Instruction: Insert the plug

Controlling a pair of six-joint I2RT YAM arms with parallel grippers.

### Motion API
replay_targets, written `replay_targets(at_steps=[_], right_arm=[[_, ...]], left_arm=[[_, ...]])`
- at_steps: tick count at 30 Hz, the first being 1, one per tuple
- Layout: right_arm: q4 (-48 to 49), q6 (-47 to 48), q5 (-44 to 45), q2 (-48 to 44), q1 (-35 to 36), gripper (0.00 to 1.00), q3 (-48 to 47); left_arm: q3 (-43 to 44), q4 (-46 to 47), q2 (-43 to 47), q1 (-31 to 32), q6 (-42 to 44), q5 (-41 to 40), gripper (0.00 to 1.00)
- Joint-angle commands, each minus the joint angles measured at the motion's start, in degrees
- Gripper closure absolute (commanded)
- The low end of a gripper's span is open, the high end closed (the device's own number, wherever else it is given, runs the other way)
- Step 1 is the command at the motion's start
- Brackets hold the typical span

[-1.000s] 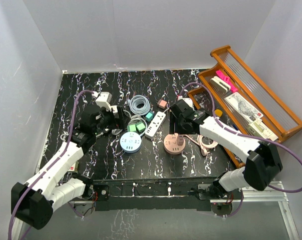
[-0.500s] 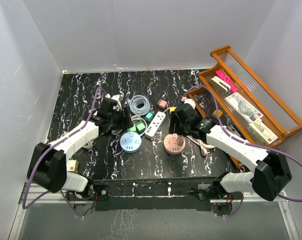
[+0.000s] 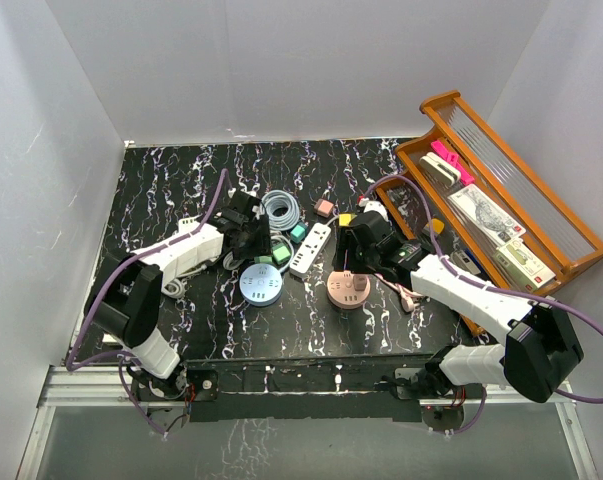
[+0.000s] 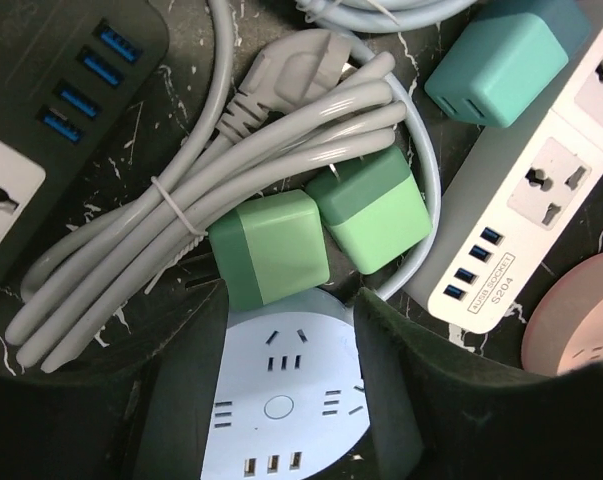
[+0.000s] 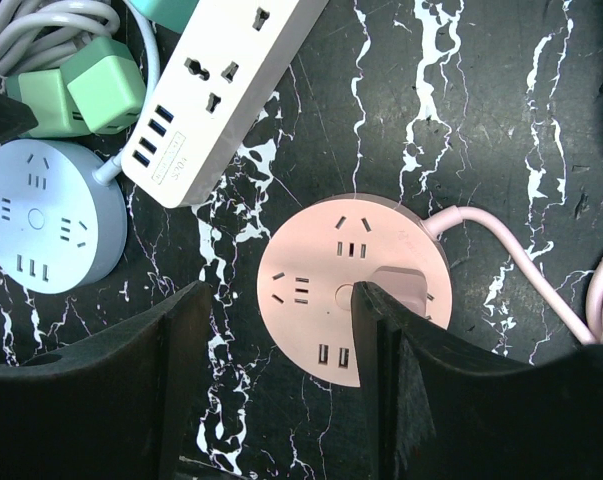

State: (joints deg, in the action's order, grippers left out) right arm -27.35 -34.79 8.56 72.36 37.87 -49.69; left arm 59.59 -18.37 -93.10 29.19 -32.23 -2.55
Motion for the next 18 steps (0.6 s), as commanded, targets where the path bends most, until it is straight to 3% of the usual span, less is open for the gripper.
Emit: replay_targets(at_steps=[1,7,14,18], right_arm=[[3.5,0.8,0.1,-0.4,-0.2,0.44,0.1],[3.5,1.0,0.4,-1.4,-0.2,0.44,1.1],[3.3,0.8,0.0,-2.4,-0.2,0.44,2.1],[3.1,1.0,0.5,-2.9,-0.2,0.43,2.4]], left_arm=[[1.8,2.7,-0.2,0.1,9.4,2.9,0.48],[7.4,0.2,-5.2,0.1,19.6,6.9,0.54],[12.4,-6.8,-10.1,0.1,26.9,8.3,0.61],[10.7,-9.2,-9.4,0.2,27.7,9.9,0.61]])
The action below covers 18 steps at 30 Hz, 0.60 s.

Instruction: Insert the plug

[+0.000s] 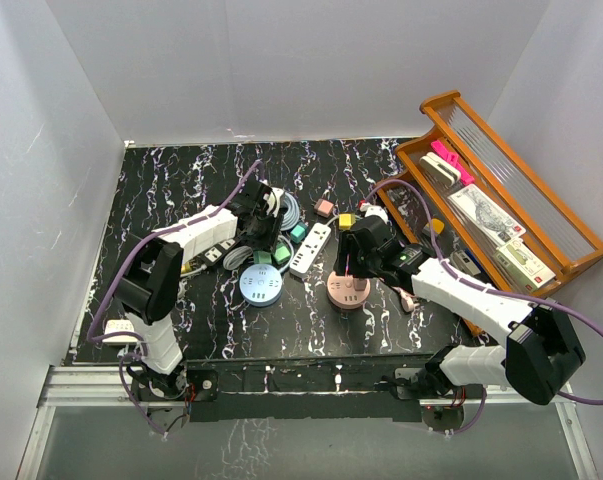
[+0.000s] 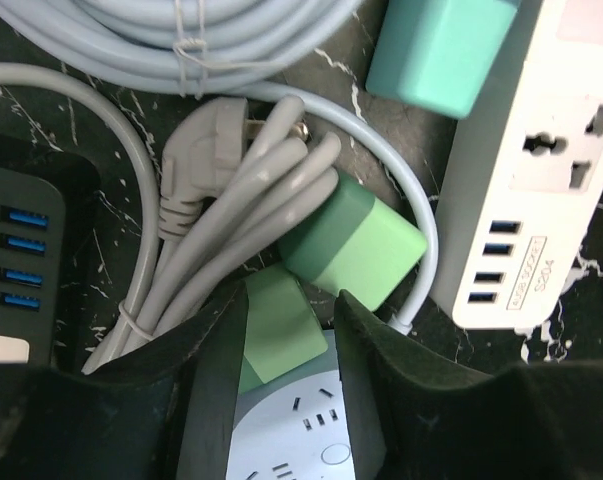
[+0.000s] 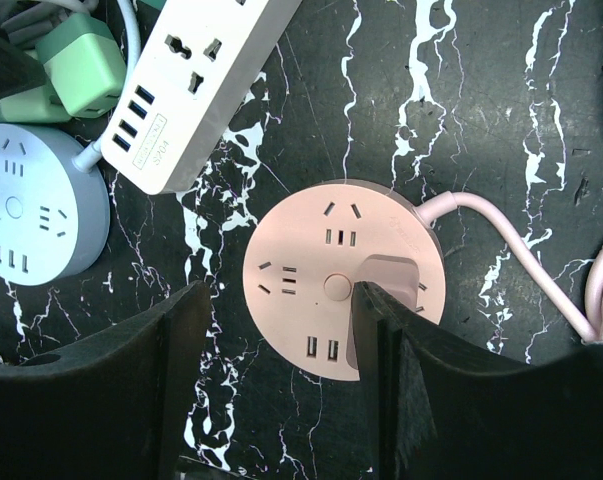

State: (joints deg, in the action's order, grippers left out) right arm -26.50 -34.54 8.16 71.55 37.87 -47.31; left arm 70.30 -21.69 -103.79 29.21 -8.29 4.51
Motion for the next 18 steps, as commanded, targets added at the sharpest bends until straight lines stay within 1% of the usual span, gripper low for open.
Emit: replay_targets(at_steps=[1,5,9,12,15,18], right_arm=[[2.2,0.8,1.0,-2.1,-0.2,0.43,-0.1],[2.2,1.0,0.8,-1.6,-0.3,0.43,-0.4],[2.3,1.0,0.1,-1.1,-0.3,0.43,-0.7],[2.3,0.9,-0.2,-0.9,-0.2,0.43,-0.6],[2.3,0.8,-0.4,-0.9,-0.3,0.43,-0.2],[2.3,0.6,-0.6,-0.8,-0.2,0.43,0.0]], left_arm=[[-0.9,-5.8,1.8,0.1,3.8,3.9,0.6],[-4.0,-5.1,4.1,0.1,2.9,6.5,0.57],[-5.1,-5.8,5.4,0.1,2.9,5.5,0.51],[-5.6,-6.9,6.0,0.1,3.0,4.8,0.49],[-6.4,-7.0,7.1,0.1,3.0,5.6,0.47],[-7.8,-6.7,8.2,0.1,3.4,6.7,0.42]])
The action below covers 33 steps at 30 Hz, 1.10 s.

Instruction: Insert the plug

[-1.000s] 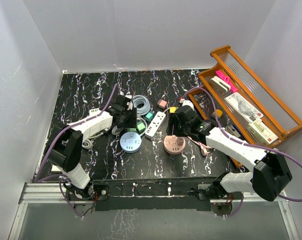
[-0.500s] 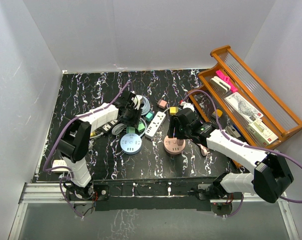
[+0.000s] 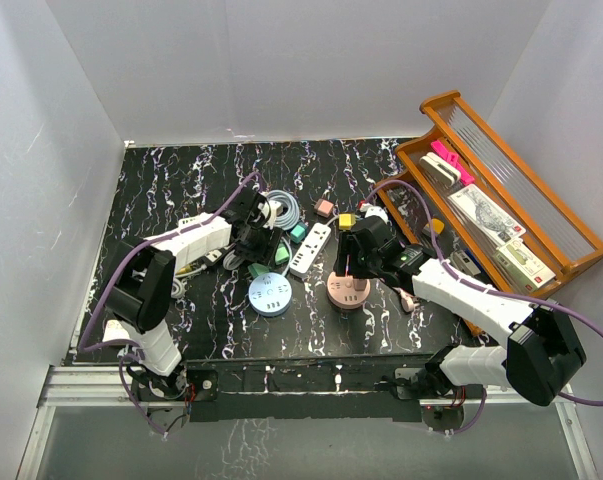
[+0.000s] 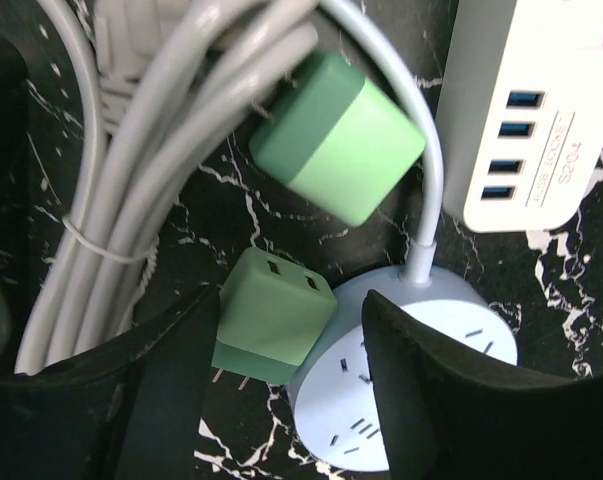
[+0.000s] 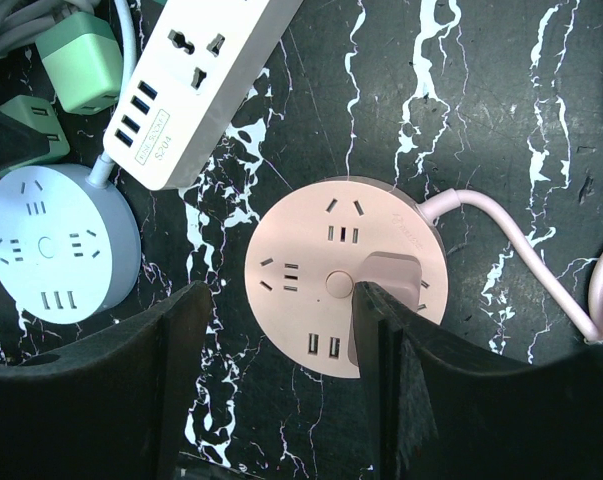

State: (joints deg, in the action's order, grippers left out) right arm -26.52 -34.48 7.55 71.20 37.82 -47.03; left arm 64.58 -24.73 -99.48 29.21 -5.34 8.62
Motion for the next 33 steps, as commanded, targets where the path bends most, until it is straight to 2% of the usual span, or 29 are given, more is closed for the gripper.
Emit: replay_targets(at_steps=[1,8,14,21,29,33], right_arm=[[2.4,0.5,-0.2,-0.4,-0.2,0.43,-0.3],[2.9,0.4,-0.7,0.2,-0.2,0.42,-0.3],[3.3,0.5,-1.3,0.9,-0.2,0.42,-0.3],[3.6,0.5,-1.7,0.9,-0.2,0.42,-0.3],[4.4,0.3,-2.7,0.6,-0.3,0.42,-0.2],[4.2,0.1,-3.0,0.8,-0.2,0.42,-0.6]], left_arm=[[-2.5,-3.7,4.2,0.1,0.4,2.3,0.41],[-2.8,-6.0,3.5,0.1,0.1,-3.4,0.45],[-3.3,-6.0,3.5,0.1,0.4,-6.1,0.43],[-3.2,-5.2,1.5,0.1,1.8,-4.2,0.47],[-3.3,-5.5,1.2,0.2,4.3,-3.0,0.47],[-3.5,-5.2,0.3,0.2,4.6,-5.1,0.48]])
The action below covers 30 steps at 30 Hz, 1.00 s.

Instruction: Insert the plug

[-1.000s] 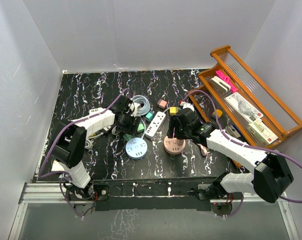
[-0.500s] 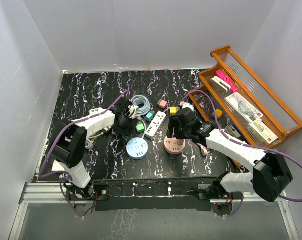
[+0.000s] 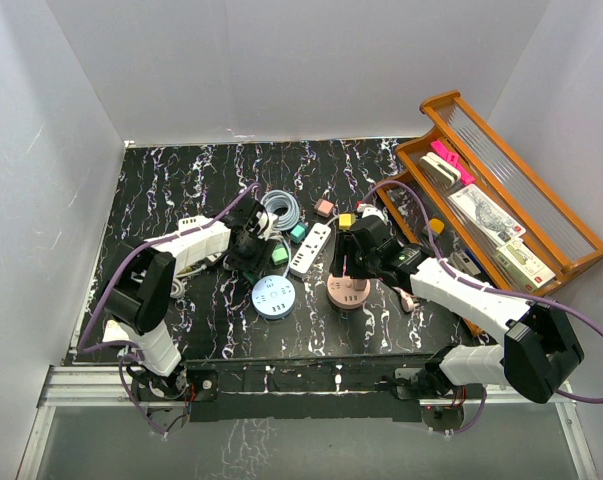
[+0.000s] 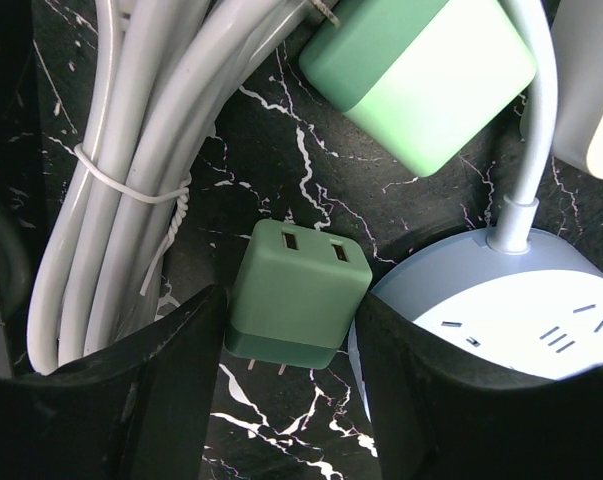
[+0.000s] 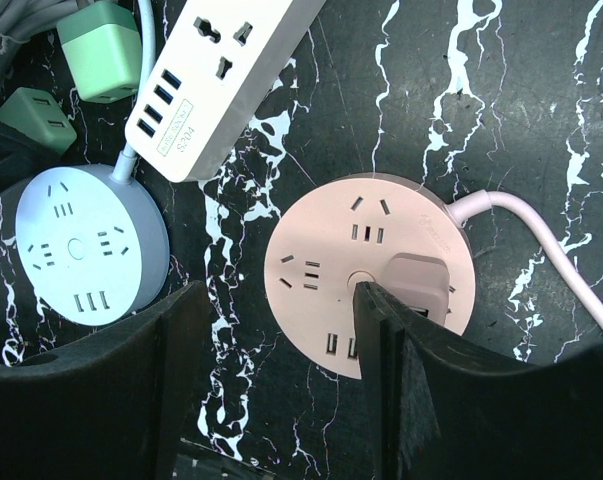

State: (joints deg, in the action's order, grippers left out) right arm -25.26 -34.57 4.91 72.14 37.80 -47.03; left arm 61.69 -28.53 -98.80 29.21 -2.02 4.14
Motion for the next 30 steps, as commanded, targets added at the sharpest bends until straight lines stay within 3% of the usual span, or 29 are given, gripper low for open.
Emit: replay_targets(at_steps=[1,6,10,18,21,25,30], right_arm=[[2.8,0.1,-0.4,-0.2,-0.3,0.42,-0.7],[3.0,-0.5,-0.8,-1.0,-0.2,0.42,-0.8],[3.9,-1.5,-1.4,-1.7,-0.2,0.42,-0.6],[9.9,-4.1,-6.4,-4.2,-0.2,0.42,0.4],[13.4,-4.5,-10.6,-5.6,-0.2,0.41,0.4],[18.1,-3.6,-16.8,-7.3,-0.3,0.4,-0.8],[18.1,-3.7,-15.7,-9.4,-0.3,0.38,-3.6]], left_arm=[[-0.7,-1.7,-0.7,0.2,1.3,-1.4,0.49],[-1.0,-1.2,-1.7,0.6,0.9,-5.5,0.52],[-1.0,-0.4,-0.2,0.8,1.0,-5.7,0.66],[-4.4,9.0,15.9,1.8,0.2,-3.0,0.7],[-7.3,13.9,23.9,2.1,1.7,1.8,0.69],[-10.7,19.7,30.1,2.6,5.4,13.8,0.67],[-14.8,27.8,34.8,3.0,5.3,23.6,0.67]])
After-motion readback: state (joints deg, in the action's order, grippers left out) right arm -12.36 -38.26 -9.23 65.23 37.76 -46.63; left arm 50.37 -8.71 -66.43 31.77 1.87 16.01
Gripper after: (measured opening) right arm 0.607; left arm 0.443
